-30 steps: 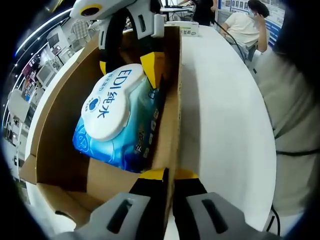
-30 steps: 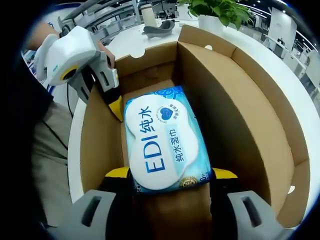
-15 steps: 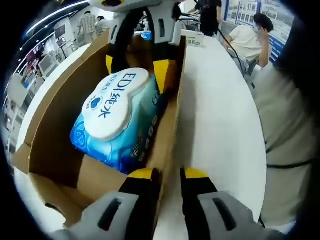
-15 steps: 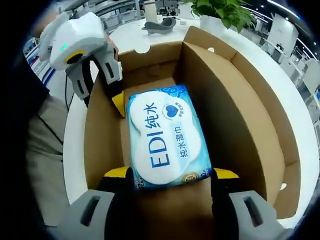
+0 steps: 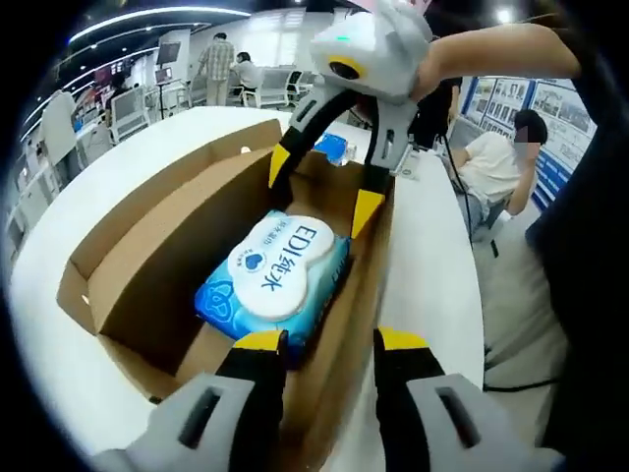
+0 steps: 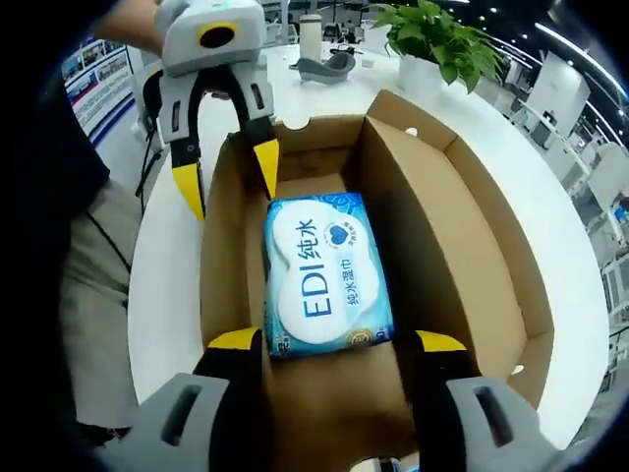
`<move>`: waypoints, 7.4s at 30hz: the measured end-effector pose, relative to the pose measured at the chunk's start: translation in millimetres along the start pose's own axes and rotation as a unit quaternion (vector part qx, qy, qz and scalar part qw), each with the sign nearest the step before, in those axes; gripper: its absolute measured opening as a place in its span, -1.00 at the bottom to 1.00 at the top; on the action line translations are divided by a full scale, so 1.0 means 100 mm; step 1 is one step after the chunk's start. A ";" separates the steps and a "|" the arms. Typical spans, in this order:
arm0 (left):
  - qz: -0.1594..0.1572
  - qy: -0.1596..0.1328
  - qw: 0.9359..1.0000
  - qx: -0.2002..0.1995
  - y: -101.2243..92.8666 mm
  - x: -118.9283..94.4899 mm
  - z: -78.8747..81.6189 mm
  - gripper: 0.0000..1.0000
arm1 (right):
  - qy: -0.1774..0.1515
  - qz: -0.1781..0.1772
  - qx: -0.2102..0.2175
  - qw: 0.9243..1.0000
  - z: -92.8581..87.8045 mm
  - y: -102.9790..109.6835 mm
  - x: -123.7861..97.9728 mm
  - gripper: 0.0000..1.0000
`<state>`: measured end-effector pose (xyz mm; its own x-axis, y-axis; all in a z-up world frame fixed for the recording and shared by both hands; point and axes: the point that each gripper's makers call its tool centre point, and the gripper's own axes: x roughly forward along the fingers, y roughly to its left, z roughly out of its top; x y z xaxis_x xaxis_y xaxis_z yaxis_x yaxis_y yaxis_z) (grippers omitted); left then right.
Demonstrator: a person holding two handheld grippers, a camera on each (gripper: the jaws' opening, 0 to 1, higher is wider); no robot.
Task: Operate the shoe box by opening the lid, removing the specified soft item, and placing it in the target area until the item is outside and the box remains undamaged.
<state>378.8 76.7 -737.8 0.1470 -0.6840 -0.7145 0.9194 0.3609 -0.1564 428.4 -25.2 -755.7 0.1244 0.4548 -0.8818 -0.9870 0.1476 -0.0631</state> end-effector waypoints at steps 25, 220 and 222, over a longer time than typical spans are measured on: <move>0.016 0.042 0.996 0.082 0.51 0.04 0.05 0.26 | -0.019 -0.012 0.000 1.000 0.03 -0.04 0.00 0.44; 0.001 0.071 0.987 0.147 -1.01 0.67 -0.56 0.37 | 0.015 0.013 -0.053 0.998 -0.60 1.47 0.09 0.27; -0.005 0.065 0.987 0.148 -1.00 0.66 -0.55 0.38 | 0.007 0.018 -0.049 0.999 -0.58 1.47 0.06 0.26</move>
<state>276.0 30.6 -807.0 0.1062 -0.5921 -0.7989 0.9898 0.1398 0.0280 277.8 -52.1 -797.2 0.0877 0.4460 -0.8907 -0.9961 0.0435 -0.0763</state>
